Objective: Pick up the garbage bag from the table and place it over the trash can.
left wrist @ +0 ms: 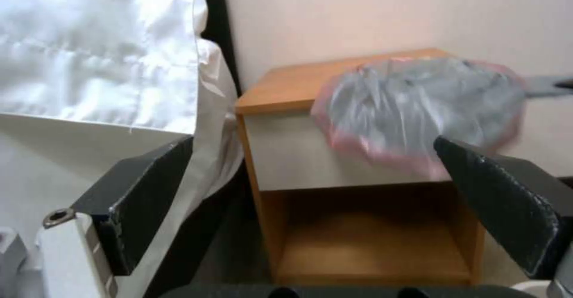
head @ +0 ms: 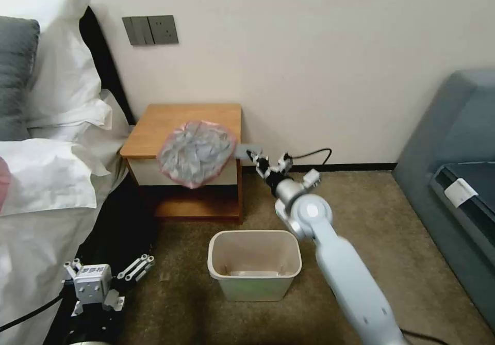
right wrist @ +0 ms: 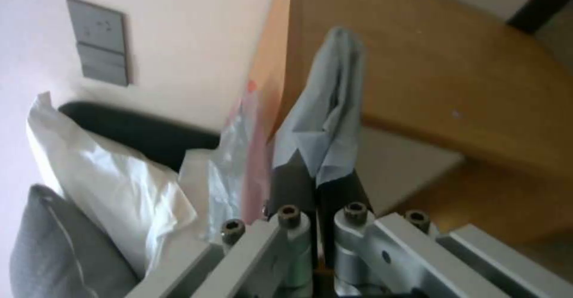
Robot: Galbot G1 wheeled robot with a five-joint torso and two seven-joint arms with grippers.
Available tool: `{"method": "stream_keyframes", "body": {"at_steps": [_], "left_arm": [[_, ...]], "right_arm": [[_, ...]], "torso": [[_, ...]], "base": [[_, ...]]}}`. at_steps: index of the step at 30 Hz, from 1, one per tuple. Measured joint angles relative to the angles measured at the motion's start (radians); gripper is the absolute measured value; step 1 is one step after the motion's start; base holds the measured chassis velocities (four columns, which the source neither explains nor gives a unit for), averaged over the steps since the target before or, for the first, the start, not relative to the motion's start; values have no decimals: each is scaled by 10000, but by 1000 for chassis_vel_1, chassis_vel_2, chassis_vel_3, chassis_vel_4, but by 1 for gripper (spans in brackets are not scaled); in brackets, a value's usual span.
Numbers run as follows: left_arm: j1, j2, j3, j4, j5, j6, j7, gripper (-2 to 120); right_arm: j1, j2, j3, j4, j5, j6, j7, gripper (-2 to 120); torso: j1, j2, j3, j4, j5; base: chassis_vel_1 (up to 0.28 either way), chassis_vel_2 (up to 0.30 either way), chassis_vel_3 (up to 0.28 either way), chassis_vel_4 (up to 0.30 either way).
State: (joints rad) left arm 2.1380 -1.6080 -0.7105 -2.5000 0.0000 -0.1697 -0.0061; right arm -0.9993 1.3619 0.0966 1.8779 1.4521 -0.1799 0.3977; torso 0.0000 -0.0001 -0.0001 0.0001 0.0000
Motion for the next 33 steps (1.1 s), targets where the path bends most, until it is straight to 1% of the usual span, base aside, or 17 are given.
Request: {"method": "stream_keyframes", "body": {"at_steps": [4,5,7,8,9,10,12,14,15,17,18,22,25,28,30,31,33], "left_arm": [[40,0,0,0,25,-22,1,100],[40,0,0,0,25,-22,1,100],[60,0,6,0,73,-54,0,100],[60,0,6,0,73,-54,0,100],[60,0,8,0,82,-69,1,100],[60,0,8,0,82,-69,1,100],[39,0,17,0,84,-76,0,100],[-3,0,52,0,95,-93,1,100],[-3,0,52,0,95,-93,1,100],[-43,0,80,0,109,-118,0,100],[-43,0,80,0,109,-118,0,100],[-86,0,85,0,107,-122,1,100],[-138,0,74,0,92,-124,-2,100],[-181,0,70,0,81,-153,-14,100],[-216,0,71,0,70,-175,-25,100],[-216,0,71,0,70,-175,-25,100],[-279,0,75,0,46,-176,-28,100]], "right_arm": [[-1102,-643,-351,1475,-267,147,696,2],[-1102,-643,-351,1475,-267,147,696,2],[-2021,-1158,-559,2451,-325,197,1228,2],[-2021,-1158,-559,2451,-325,197,1228,2],[-2513,-1495,-657,2878,-395,199,1365,2],[-2513,-1495,-657,2878,-395,199,1365,2],[-3032,-1880,-723,3331,-444,203,1673,1],[-3217,-2098,-715,3639,-423,201,2372,0],[-3217,-2098,-715,3639,-423,201,2372,0],[-3231,-2259,-695,3945,-286,131,3144,0],[-3231,-2259,-695,3945,-286,131,3144,0],[-3263,-2560,-658,4332,-35,-117,4015,0],[-3294,-2776,-432,4523,598,-581,4665,0],[-3233,-2694,-246,4555,1122,-806,5329,0],[-3130,-2521,-115,4483,1330,-825,5836,10],[-3130,-2521,-115,4483,1330,-825,5836,10],[-3089,-2454,-15,4430,1467,-820,6285,22]], "torso": [[0,1,-1,-1,1],[0,1,-1,-1,1],[0,1,-1,-2,0],[0,1,-1,-2,0],[0,1,-1,-2,0],[0,1,-1,-2,0],[0,2,0,-3,0],[0,2,0,-1,1],[0,2,0,-1,1],[0,2,0,-1,1],[0,2,0,-1,1],[0,1,0,-1,1],[0,2,0,-1,0],[0,2,0,-1,-1],[0,1,0,0,0],[0,1,0,0,0],[0,2,1,-1,0]], "base": [[0,0,0,0],[0,0,0,0],[0,0,0,0],[0,0,0,0],[0,0,0,0],[0,0,0,0],[0,0,0,0],[0,0,0,0],[0,0,0,0],[0,0,0,0],[0,0,0,0],[0,0,0,0],[0,0,0,0],[0,0,0,0],[0,0,0,0],[0,0,0,0],[0,0,0,0]]}}
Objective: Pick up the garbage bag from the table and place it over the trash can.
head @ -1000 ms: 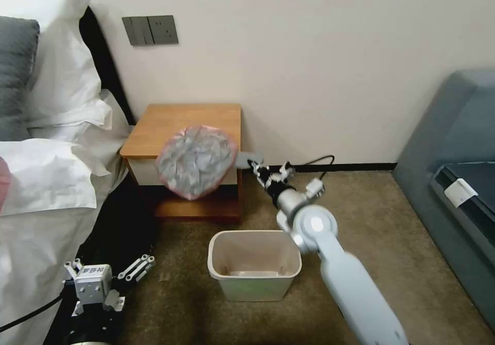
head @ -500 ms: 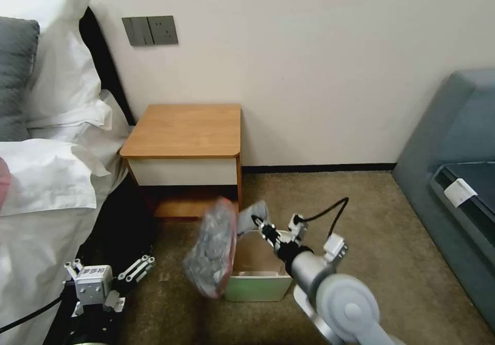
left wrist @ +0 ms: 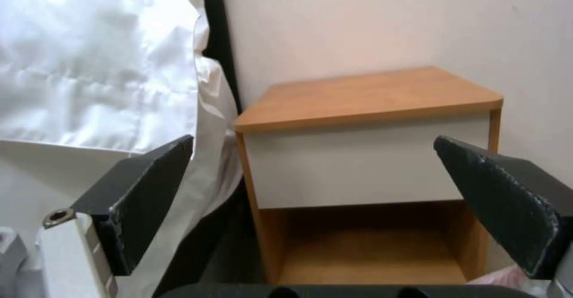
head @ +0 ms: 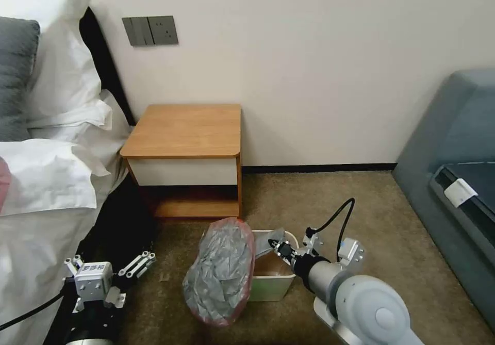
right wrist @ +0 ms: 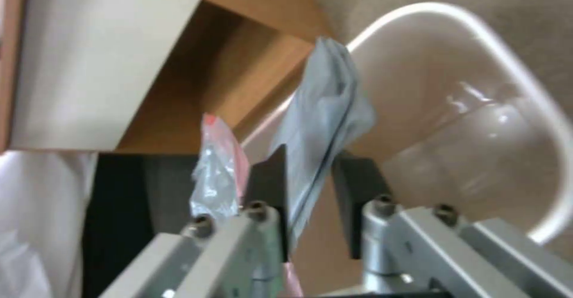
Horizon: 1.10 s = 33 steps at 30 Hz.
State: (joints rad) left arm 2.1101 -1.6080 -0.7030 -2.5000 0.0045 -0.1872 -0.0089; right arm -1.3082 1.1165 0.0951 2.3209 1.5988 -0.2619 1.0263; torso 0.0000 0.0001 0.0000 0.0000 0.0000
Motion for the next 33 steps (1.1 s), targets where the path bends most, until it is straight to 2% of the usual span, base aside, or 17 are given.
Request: {"method": "stream_keyframes", "body": {"at_steps": [4,6,7,8,10,13,16,17,20,21,25,28,30,32,33], "left_arm": [[-68,0,13,0,-22,0,-9,100],[-147,7,68,0,-46,0,-25,100],[-187,28,89,9,-58,-1,-26,100],[-187,28,89,9,-58,-1,-26,100],[-292,76,138,91,-75,-1,-28,100],[-375,115,203,208,-82,1,-43,100],[-481,297,480,518,-64,18,-90,100],[-481,297,480,518,-64,18,-90,100],[-934,668,1429,1197,-186,360,-369,100],[-934,668,1429,1197,-186,360,-369,100],[-1523,1141,2429,2061,-577,1026,-854,100],[-1731,1234,2601,2269,-658,1224,-1047,100],[-2088,1369,2961,2402,-1033,1823,-1704,100],[-2133,1384,3009,2402,-1101,1922,-1808,100],[-2341,1452,3212,2401,-1316,2448,-2309,100]], "right_arm": [[-3,45,103,-1,193,56,609,30],[-74,116,422,73,824,103,1415,43],[-108,134,521,115,929,122,1618,46],[-108,134,521,115,929,122,1618,46],[-202,140,719,233,930,167,1786,57],[-263,127,899,320,872,173,1778,64],[-350,132,1367,345,713,117,1399,78],[-350,132,1367,345,713,117,1399,78],[-728,7,1970,175,-1058,160,-242,95],[-728,7,1970,175,-1058,160,-242,95],[-1363,-298,2505,-161,-3843,627,-2631,100],[-1499,-320,2730,-193,-4205,704,-2954,100],[-1658,-270,3062,-187,-4448,754,-3073,100],[-1675,-260,3088,-186,-4474,761,-3075,100],[-1772,-182,3207,-178,-4593,792,-3078,100]], "torso": [[0,0,0,0,0],[0,0,0,0,0],[0,0,0,0,0],[0,0,0,0,0],[0,0,0,0,-1],[0,0,0,0,0],[0,0,0,0,0],[0,0,0,0,0],[0,0,0,0,0],[0,0,0,0,0],[0,0,0,-1,0],[0,0,0,-2,-1],[0,-1,0,-2,0],[0,0,0,-1,0],[0,0,0,-1,0]], "base": [[0,0,0,0],[0,0,0,0],[0,0,0,0],[0,0,0,0],[0,0,0,0],[0,0,0,0],[0,0,0,0],[0,0,0,0],[0,0,0,0],[0,0,0,0],[0,0,0,0],[0,0,0,0],[0,0,0,0],[0,0,0,0],[0,0,0,0]]}}
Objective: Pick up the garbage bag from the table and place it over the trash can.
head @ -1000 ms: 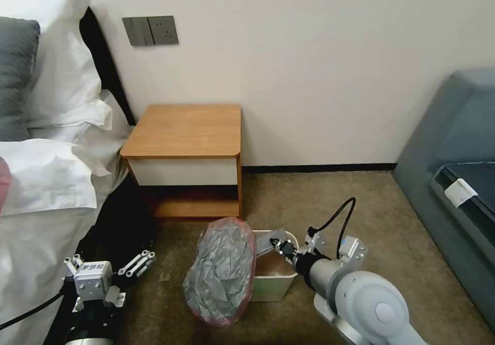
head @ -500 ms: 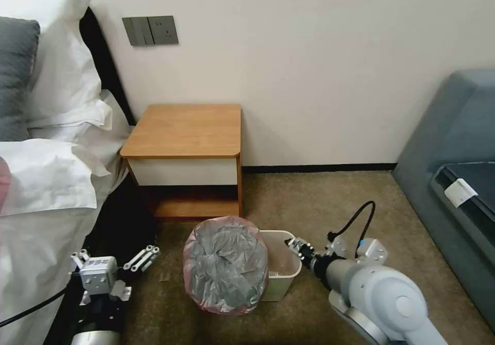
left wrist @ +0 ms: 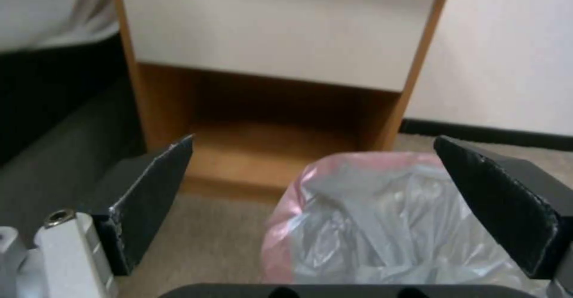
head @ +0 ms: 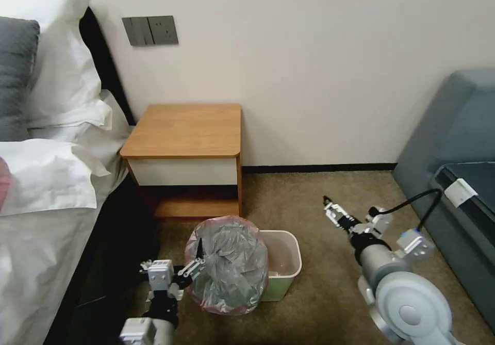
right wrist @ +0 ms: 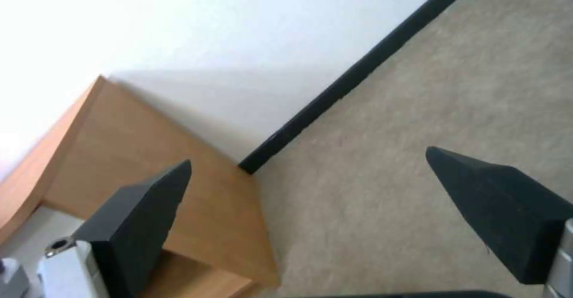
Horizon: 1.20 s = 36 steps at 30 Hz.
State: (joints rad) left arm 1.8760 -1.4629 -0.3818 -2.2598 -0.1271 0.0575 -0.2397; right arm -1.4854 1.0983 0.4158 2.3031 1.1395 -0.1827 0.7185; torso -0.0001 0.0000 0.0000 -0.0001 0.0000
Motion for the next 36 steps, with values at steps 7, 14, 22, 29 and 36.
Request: {"method": "stream_keyframes", "body": {"at_steps": [7,14,22,29,36], "left_arm": [[-377,336,246,166,-504,1109,-834,94],[-858,481,508,681,-1124,1643,-1092,72],[-1212,487,670,983,-2179,2079,-1429,57],[-1312,480,784,1018,-2172,2076,-1449,70],[-1466,597,1018,1057,-1840,2039,-1387,69]], "right_arm": [[-172,258,-3,60,-205,87,125,100],[-327,557,-62,194,-224,101,343,100],[-464,737,-128,170,-448,198,375,100],[-555,802,-280,189,-606,245,382,100],[-614,853,-419,267,-681,247,448,100]], "torso": [[0,0,0,1,1],[0,0,0,1,-1],[0,0,1,1,0],[0,0,0,1,0],[0,0,0,2,0]], "base": [[0,0,0,0],[0,0,0,0],[0,0,0,0],[0,0,0,0],[0,0,0,0]]}}
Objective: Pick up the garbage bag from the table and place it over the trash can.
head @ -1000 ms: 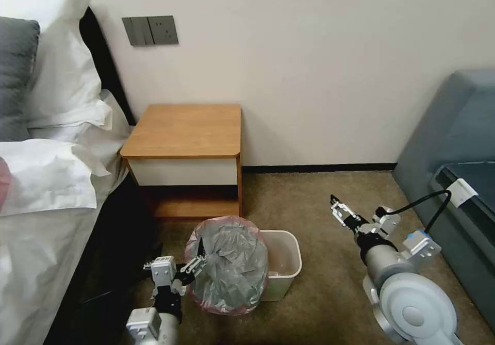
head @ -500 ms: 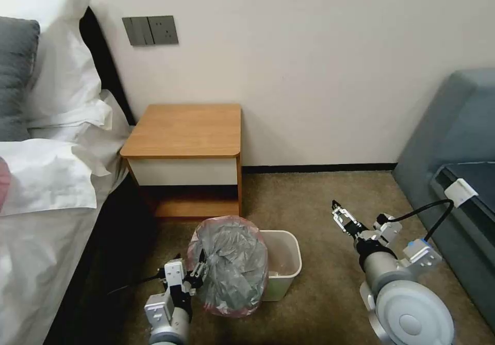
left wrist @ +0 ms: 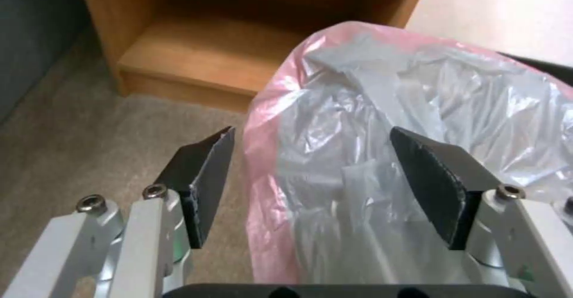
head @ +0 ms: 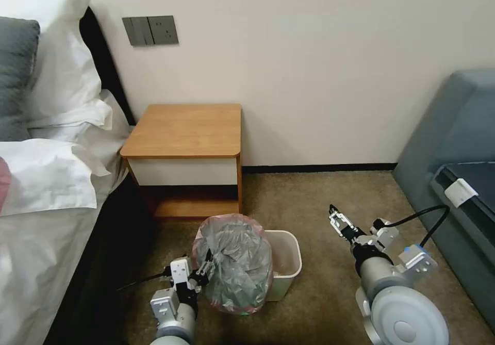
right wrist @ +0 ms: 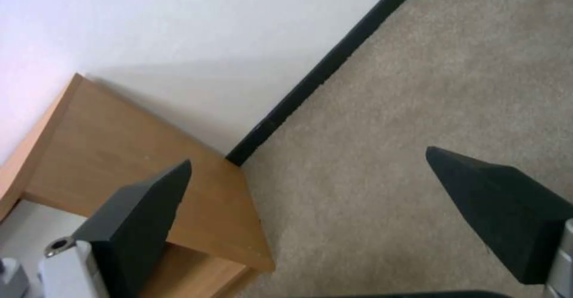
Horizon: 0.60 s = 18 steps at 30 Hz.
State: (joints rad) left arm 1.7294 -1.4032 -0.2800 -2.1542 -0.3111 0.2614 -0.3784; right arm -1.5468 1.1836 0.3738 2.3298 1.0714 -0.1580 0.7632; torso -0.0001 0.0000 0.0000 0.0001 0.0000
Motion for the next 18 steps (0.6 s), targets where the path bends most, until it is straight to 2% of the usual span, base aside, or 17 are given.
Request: {"method": "stream_keyframes", "body": {"at_steps": [4,9,12,18], "left_arm": [[-175,30,80,151,90,7,15,65],[-459,81,195,286,117,352,-79,57],[-697,269,404,293,34,970,-333,57],[-1110,622,619,330,-384,1604,-724,60]], "right_arm": [[-8,21,-5,-35,-46,6,34,100],[-6,81,-60,-62,-75,20,60,100],[-8,154,-118,-86,-119,22,95,100],[-86,268,-151,-133,-290,24,126,100]], "torso": [[0,0,0,0,0],[0,0,0,0,0],[1,0,0,-1,0],[1,0,0,0,0]], "base": [[0,0,0,0],[0,0,0,0],[0,0,0,0],[0,0,0,0]]}}
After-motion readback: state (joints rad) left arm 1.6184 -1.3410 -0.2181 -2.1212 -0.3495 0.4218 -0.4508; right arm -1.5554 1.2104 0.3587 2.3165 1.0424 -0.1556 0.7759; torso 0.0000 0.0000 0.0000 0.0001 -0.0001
